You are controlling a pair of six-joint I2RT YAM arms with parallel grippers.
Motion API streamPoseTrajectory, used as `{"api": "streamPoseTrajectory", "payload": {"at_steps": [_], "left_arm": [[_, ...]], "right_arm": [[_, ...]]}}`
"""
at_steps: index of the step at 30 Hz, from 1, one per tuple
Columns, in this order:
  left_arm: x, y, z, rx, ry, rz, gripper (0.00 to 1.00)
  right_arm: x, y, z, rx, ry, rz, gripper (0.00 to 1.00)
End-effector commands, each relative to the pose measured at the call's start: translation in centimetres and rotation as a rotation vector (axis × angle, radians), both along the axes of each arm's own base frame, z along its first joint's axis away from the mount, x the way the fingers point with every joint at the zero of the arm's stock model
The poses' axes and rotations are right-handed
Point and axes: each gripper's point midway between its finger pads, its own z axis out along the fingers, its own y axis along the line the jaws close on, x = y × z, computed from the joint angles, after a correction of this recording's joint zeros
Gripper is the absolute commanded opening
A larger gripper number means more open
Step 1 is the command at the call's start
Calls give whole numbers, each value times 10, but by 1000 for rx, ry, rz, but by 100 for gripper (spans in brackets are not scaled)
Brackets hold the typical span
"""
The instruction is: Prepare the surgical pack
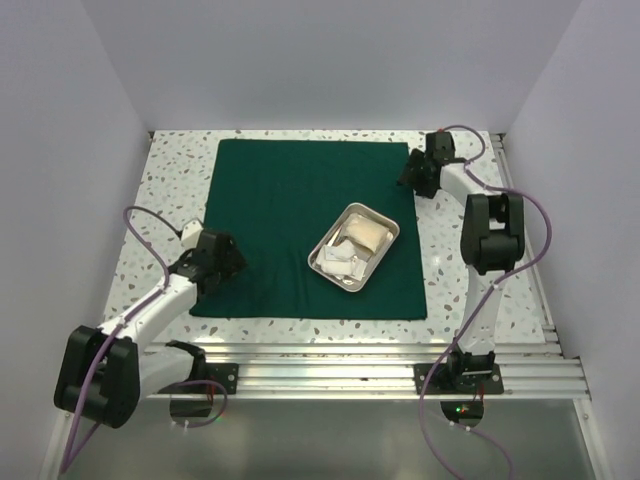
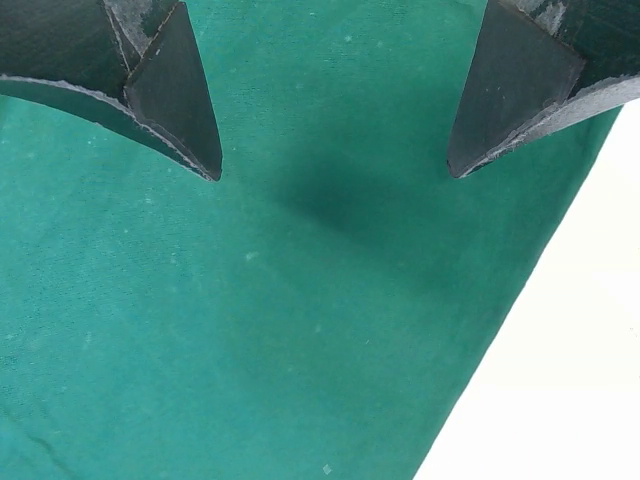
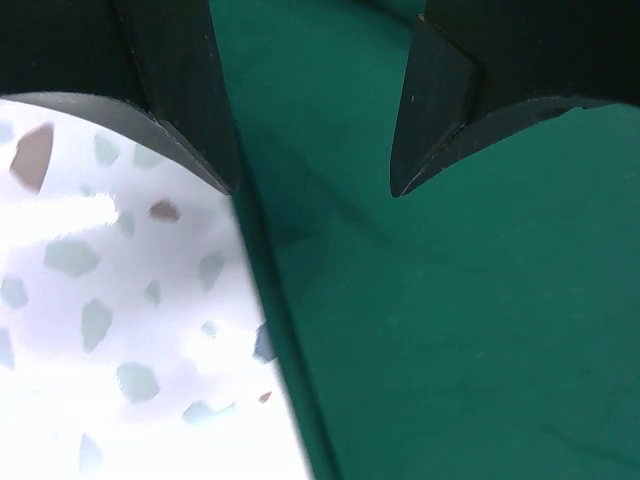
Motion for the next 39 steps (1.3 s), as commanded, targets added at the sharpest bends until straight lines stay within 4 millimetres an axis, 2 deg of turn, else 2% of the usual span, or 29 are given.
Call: {"api": "streamPoseTrajectory", "payload": {"at_steps": [1, 2, 4, 5, 6, 15, 19, 20, 22, 23, 24, 25, 26, 27, 28, 30, 31, 32, 34, 35, 36, 37, 38, 39], "left_arm": [[-1, 5, -3, -22, -8, 77, 98], [-3, 7, -6, -20, -1, 83, 98], [-3, 5, -9, -28, 5, 93, 97], [-3, 4, -12, -36, 6, 92, 97], [-4, 4, -15, -40, 9, 98, 96], [0, 4, -37, -54, 49, 130, 91], [6, 9, -38, -41, 38, 148, 79], [8, 11, -38, -36, 38, 146, 77], [12, 14, -38, -35, 33, 154, 70], [13, 15, -37, -30, 33, 151, 67], [15, 16, -39, -24, 37, 151, 63], [18, 19, -38, -22, 32, 157, 59], [21, 22, -38, -16, 27, 155, 49], [24, 24, -40, -12, 32, 154, 45], [32, 25, -38, -23, 13, 156, 34], [44, 29, -39, -29, 14, 161, 22], [52, 26, -38, -42, 2, 152, 1], [58, 25, -38, -46, 0, 150, 0], [76, 21, -38, -54, -2, 145, 0], [83, 20, -37, -55, -2, 146, 0], [86, 20, -46, -49, 26, 149, 0], [101, 19, -39, -48, 7, 152, 0], [109, 18, -38, -45, 9, 149, 0], [125, 15, -39, -42, 11, 140, 0]], "right_arm": [[18, -9, 8, -14, -29, 54, 65], [20, -10, -5, -19, -10, 55, 65], [25, -16, -7, -32, -4, 53, 65], [24, -17, -19, -34, 23, 54, 64], [27, -18, -17, -34, 19, 53, 64], [30, 2, -40, 69, 33, 93, 58], [31, 6, -44, 83, 47, 93, 44], [32, 6, -44, 82, 47, 91, 32], [31, 3, -45, 73, 54, 72, 22], [29, 0, -47, 67, 62, 53, 10], [29, -4, -46, 56, 59, 32, 3], [30, -12, -39, 31, 45, 1, 0], [25, -18, -42, 23, 57, -29, 0], [24, -21, -41, 17, 53, -44, 0], [25, -28, -30, 7, 27, -73, 0], [13, -36, -35, 20, 39, -124, 0], [14, -43, -23, 5, 4, -157, 0], [0, -46, -32, 10, 29, -196, 0], [-8, -51, -29, 12, 9, -239, 0], [-23, -54, -29, 10, 15, -277, 0], [-30, -55, -30, 14, 14, -296, 0], [-32, -55, -25, 21, -16, -309, 0], [-50, -62, -28, 12, -5, -362, 0], [-57, -63, -26, 9, -11, -381, 0]]}}
